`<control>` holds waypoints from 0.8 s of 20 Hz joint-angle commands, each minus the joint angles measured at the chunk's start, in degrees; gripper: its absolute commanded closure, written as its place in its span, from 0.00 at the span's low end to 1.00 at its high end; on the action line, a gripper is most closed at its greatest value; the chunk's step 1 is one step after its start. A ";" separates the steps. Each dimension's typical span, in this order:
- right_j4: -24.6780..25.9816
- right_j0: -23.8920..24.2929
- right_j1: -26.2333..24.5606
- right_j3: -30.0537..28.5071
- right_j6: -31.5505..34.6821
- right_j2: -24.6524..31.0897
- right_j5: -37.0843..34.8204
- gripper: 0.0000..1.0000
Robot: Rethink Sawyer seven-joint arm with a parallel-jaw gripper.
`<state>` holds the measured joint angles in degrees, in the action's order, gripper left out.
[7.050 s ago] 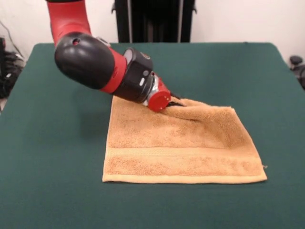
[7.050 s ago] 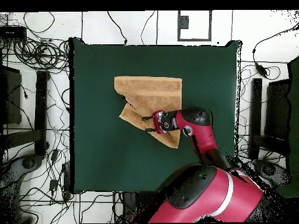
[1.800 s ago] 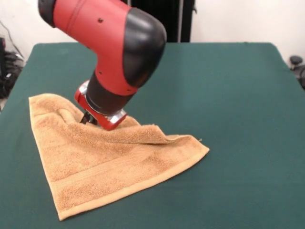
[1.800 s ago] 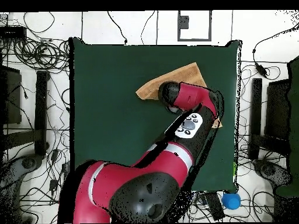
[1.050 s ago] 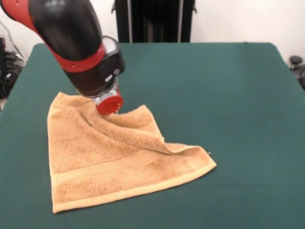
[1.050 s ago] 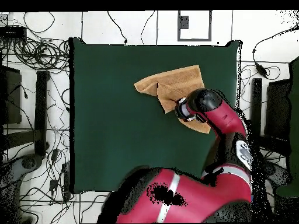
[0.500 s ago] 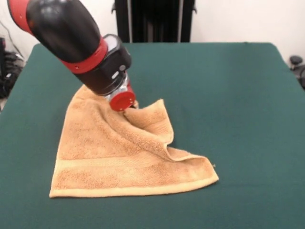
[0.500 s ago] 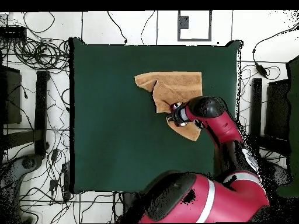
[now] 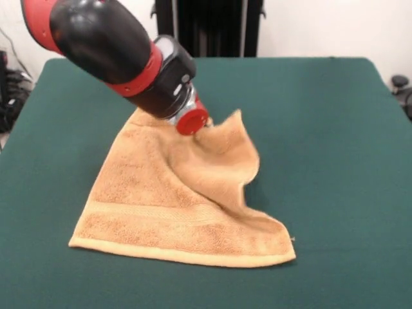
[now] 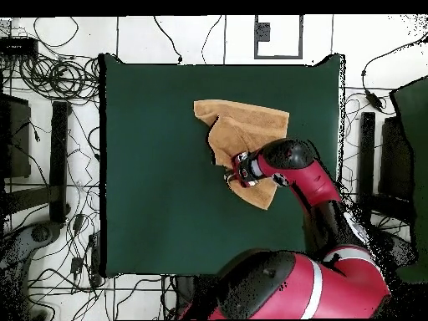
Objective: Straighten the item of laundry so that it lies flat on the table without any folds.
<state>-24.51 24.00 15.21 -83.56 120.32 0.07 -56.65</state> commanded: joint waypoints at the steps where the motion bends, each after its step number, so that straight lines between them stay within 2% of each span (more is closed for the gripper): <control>1: 10.40 -0.35 -2.23 1.30 -4.25 5.60 -22.18 1.00; 5: 16.04 1.28 -7.80 10.54 -5.20 4.83 -28.60 1.00; 11: 20.33 3.37 -10.28 14.52 -6.28 5.66 -30.66 1.00; 14: 20.73 4.09 -10.90 15.53 -6.00 6.61 -31.40 1.00; 15: 20.63 4.46 -11.09 15.49 -5.21 7.10 -31.47 0.00; 16: 20.48 4.51 -11.02 15.30 -5.13 7.16 -31.08 0.00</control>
<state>-6.31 28.37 8.90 -71.55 120.32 0.18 -83.76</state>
